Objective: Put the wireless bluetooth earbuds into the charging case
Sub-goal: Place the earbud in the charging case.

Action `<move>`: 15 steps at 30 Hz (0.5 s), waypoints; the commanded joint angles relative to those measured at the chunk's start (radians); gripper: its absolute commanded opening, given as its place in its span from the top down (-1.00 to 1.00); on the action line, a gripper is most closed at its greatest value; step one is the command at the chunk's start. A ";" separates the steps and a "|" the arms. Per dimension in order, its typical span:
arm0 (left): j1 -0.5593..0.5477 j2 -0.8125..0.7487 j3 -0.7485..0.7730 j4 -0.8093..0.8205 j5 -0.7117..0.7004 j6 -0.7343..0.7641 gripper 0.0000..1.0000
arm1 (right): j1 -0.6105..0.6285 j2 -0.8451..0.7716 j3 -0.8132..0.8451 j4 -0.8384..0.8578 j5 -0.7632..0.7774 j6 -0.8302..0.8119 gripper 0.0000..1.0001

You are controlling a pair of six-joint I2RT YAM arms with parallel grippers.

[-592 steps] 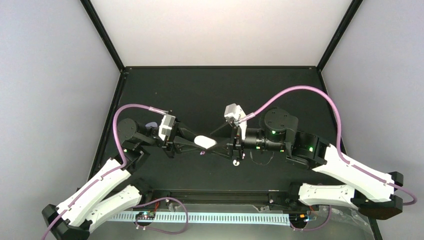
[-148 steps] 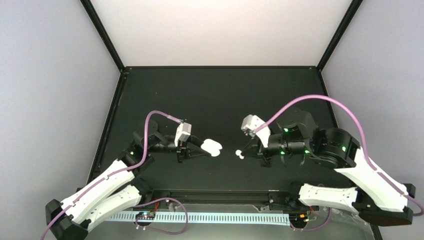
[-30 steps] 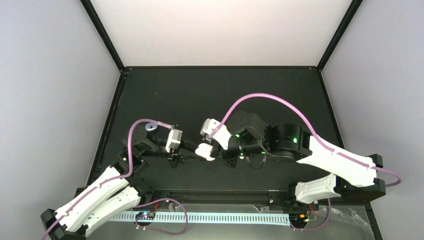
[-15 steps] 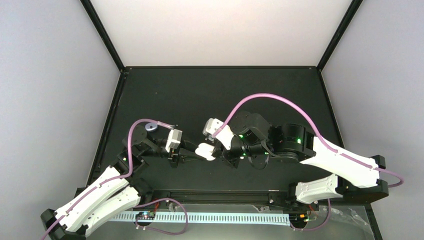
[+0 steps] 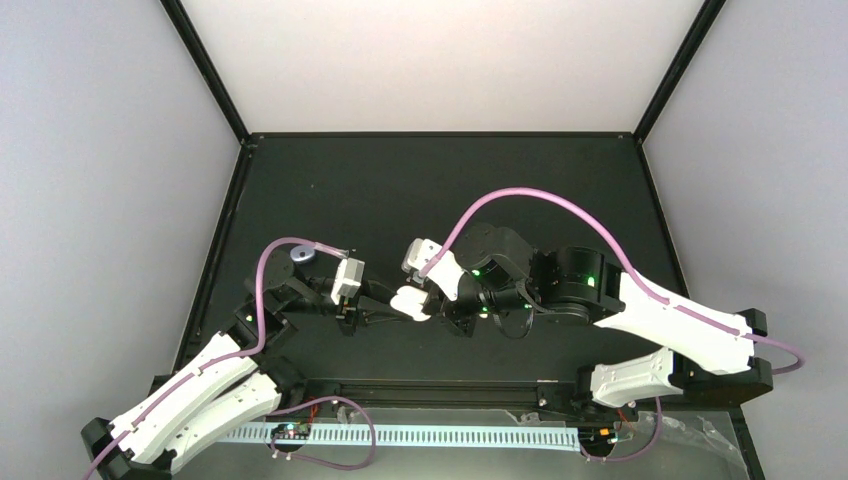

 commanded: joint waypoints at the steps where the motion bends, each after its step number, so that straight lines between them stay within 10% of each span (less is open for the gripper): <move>1: -0.004 -0.012 0.015 0.044 -0.016 -0.013 0.97 | 0.006 0.011 -0.005 0.015 -0.013 0.008 0.98; 15: -0.005 -0.032 0.009 0.132 -0.051 -0.086 0.97 | 0.007 0.007 -0.037 0.089 -0.018 0.034 0.98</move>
